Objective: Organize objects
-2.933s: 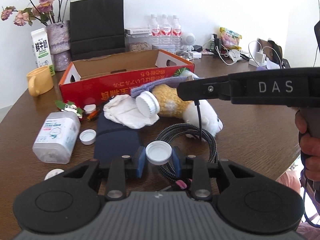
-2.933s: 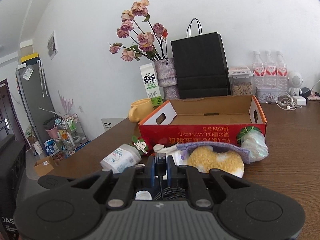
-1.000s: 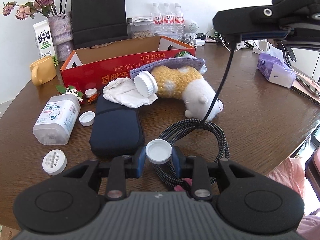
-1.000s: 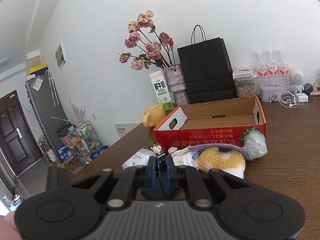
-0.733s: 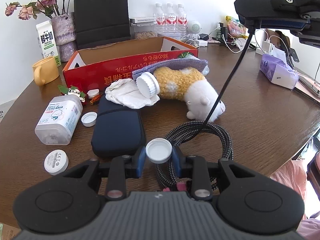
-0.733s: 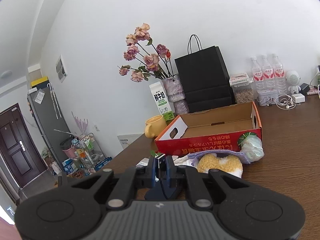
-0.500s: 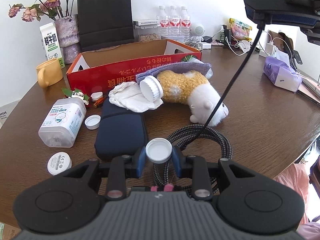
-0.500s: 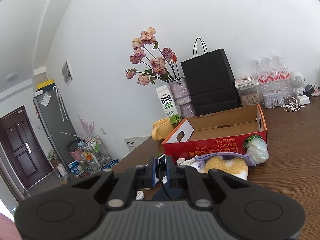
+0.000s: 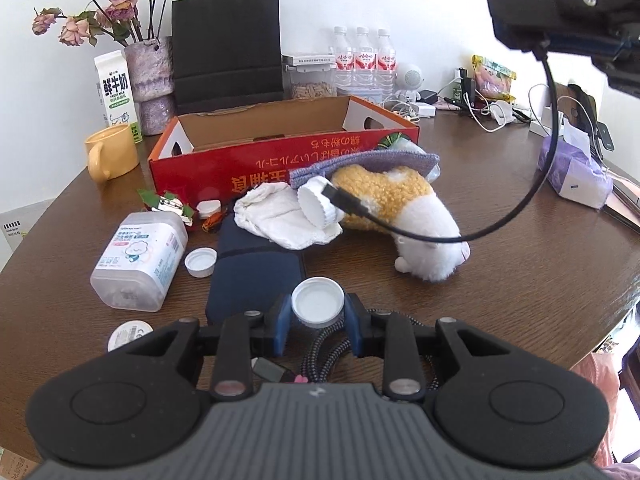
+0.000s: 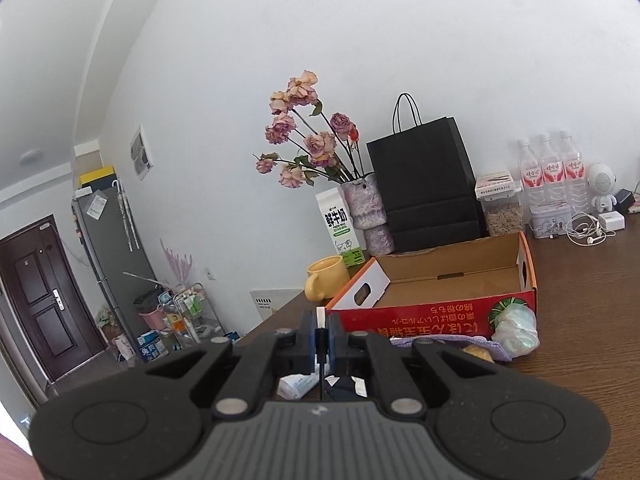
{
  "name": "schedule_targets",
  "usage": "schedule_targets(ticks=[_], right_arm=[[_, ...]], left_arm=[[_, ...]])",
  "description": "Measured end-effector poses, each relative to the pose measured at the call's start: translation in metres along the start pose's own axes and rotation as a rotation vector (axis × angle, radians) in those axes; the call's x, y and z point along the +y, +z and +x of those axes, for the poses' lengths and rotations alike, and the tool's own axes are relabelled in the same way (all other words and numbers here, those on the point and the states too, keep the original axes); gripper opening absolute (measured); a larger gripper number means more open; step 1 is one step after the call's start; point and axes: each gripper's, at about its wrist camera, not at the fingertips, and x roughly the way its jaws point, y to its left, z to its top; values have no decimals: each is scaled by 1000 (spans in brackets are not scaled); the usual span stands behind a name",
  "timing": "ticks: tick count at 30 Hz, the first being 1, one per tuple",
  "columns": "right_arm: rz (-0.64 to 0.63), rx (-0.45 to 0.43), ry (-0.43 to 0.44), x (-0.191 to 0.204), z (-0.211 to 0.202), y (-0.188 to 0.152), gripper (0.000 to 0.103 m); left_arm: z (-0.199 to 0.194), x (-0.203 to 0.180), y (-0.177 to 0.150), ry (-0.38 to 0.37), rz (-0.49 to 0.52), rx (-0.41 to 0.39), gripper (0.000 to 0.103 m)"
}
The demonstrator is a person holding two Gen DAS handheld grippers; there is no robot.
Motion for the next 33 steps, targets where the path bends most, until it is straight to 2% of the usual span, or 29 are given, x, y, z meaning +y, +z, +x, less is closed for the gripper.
schedule_targets(ticks=[8,15,25,33], right_arm=[[-11,-20,2,-8,23,17,5],[-38,-47,-19,-28,60,44,5],[-25,-41,-66,-84,156,74,5],[-43,2,-131,-129,229,79,6]], left_arm=[[-15,19,34,42,-7,-82,29],[2,36,74,76,-12,-125,29],[74,63,135,110,-35,-154,29],[145,89,170,136,-83,-135,29]])
